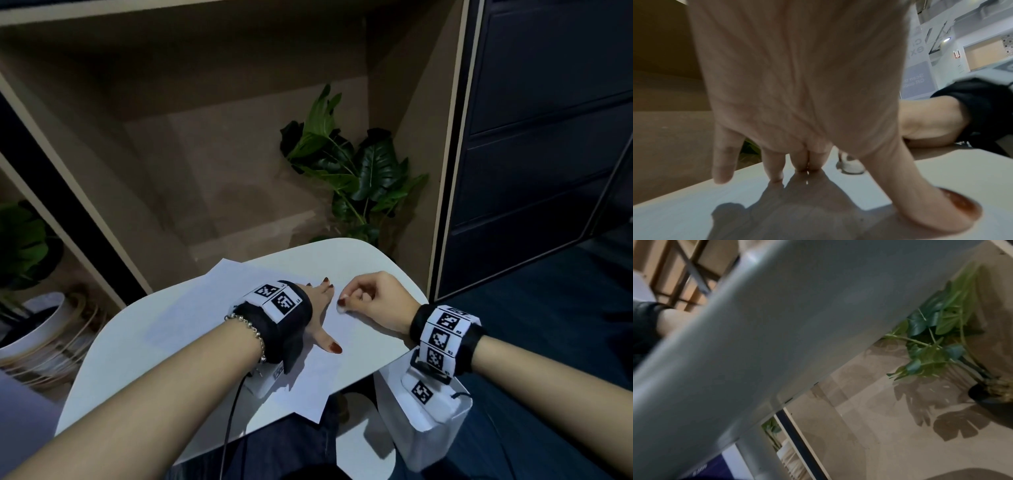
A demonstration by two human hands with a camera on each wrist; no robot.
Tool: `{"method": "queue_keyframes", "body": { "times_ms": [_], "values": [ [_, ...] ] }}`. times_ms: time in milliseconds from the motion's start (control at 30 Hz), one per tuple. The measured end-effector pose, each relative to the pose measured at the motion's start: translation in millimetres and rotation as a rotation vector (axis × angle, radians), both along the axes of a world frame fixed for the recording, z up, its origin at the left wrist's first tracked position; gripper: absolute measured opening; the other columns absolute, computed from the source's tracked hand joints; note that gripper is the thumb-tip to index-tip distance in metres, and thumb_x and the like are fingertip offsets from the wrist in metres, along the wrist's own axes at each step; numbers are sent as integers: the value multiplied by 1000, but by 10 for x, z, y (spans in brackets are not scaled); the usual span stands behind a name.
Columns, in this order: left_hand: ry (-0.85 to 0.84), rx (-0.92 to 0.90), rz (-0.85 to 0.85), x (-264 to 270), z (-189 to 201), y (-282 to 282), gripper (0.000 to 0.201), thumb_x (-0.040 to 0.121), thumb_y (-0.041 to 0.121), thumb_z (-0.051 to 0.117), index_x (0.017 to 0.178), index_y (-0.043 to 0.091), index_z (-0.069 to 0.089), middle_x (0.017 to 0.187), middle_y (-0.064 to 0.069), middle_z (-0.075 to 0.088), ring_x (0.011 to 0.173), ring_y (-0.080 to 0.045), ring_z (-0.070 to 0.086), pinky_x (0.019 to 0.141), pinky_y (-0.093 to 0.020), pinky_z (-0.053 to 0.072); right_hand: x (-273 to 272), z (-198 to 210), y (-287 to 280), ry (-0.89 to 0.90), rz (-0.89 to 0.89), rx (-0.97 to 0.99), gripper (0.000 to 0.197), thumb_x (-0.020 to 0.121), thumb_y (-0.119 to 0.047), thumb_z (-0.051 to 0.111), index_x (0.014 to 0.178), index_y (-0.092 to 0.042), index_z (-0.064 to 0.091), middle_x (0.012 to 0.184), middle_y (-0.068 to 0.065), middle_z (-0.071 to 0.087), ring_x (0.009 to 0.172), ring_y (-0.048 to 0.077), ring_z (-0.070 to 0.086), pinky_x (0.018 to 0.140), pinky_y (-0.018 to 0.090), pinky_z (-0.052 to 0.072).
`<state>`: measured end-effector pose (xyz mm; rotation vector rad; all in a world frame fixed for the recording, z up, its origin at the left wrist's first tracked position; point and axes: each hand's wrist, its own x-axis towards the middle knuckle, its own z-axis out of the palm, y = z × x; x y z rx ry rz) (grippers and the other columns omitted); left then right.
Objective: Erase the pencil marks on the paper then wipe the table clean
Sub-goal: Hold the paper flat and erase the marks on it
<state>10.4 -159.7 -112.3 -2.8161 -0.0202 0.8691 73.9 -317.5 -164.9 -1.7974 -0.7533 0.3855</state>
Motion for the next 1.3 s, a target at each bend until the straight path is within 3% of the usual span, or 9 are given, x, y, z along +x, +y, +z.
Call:
{"method": "queue_keyframes", "body": {
  "times_ms": [67, 233, 367, 533, 667, 833, 967, 1133, 1300],
  "values": [
    [-3, 10, 10, 3, -3, 0, 121, 76, 73, 62, 157, 16, -7, 165, -1, -8, 150, -27, 15, 114, -45, 29, 11, -14, 46, -12, -120, 15, 4, 83, -8, 77, 81, -6, 73, 69, 13, 68, 59, 10, 58, 68, 32, 59],
    [-26, 57, 82, -51, 0, -3, 123, 75, 76, 60, 156, 16, -10, 164, -5, -13, 151, -29, 7, 116, -49, 20, -109, 58, 12, 62, 119, 1, 8, 85, -5, 75, 88, 3, 73, 65, 4, 69, 54, 4, 58, 61, 15, 49],
    [-23, 66, 103, -70, -8, 19, 124, 73, 80, 58, 156, 21, -14, 163, -4, -17, 151, -32, 3, 116, -56, 14, -48, -6, 105, 16, -132, 31, 7, 86, -10, 74, 82, -5, 72, 73, 14, 73, 65, 16, 67, 64, 19, 52],
    [-32, 82, 102, -74, -2, 15, 124, 72, 81, 57, 156, 22, -14, 163, -6, -16, 150, -35, 2, 116, -56, 14, -134, 34, 76, 95, 119, 19, 4, 86, -5, 74, 85, -1, 73, 63, 2, 66, 57, 7, 59, 62, 18, 51],
    [-19, 71, 131, -60, -24, 29, 124, 72, 82, 57, 155, 26, -16, 163, -6, -18, 150, -38, -1, 116, -58, 12, -53, 29, 145, -85, -128, -35, 7, 86, -12, 74, 82, -7, 73, 68, 10, 69, 57, 6, 57, 61, 16, 47],
    [-9, 43, 146, -74, -34, 55, 125, 71, 83, 56, 154, 27, -18, 162, -4, -20, 150, -38, 0, 116, -57, 15, -114, 72, 78, 105, 140, 15, 8, 85, -2, 73, 89, 5, 72, 61, -2, 67, 54, 1, 60, 61, 14, 50],
    [-11, 33, 147, -77, -56, 85, 125, 69, 85, 55, 154, 30, -18, 162, -2, -21, 150, -36, 0, 115, -59, 13, -100, 40, 147, -45, -121, 5, 7, 86, -9, 74, 85, -2, 73, 69, 11, 69, 53, 0, 57, 57, 9, 45],
    [-14, 22, 154, -87, -54, 80, 126, 69, 84, 57, 154, 30, -19, 162, -2, -21, 150, -37, -2, 115, -60, 12, -114, 83, 60, 60, 167, -18, 7, 85, -4, 75, 87, 3, 73, 63, 3, 63, 53, 2, 54, 58, 11, 47],
    [-35, 9, 150, -95, -59, 90, 124, 70, 82, 58, 154, 30, -17, 162, -2, -19, 150, -38, 0, 116, -59, 12, -80, 8, 181, -119, -113, -33, 7, 86, -13, 75, 84, -6, 72, 66, 4, 65, 53, 1, 53, 56, 9, 42]
  ]
}}
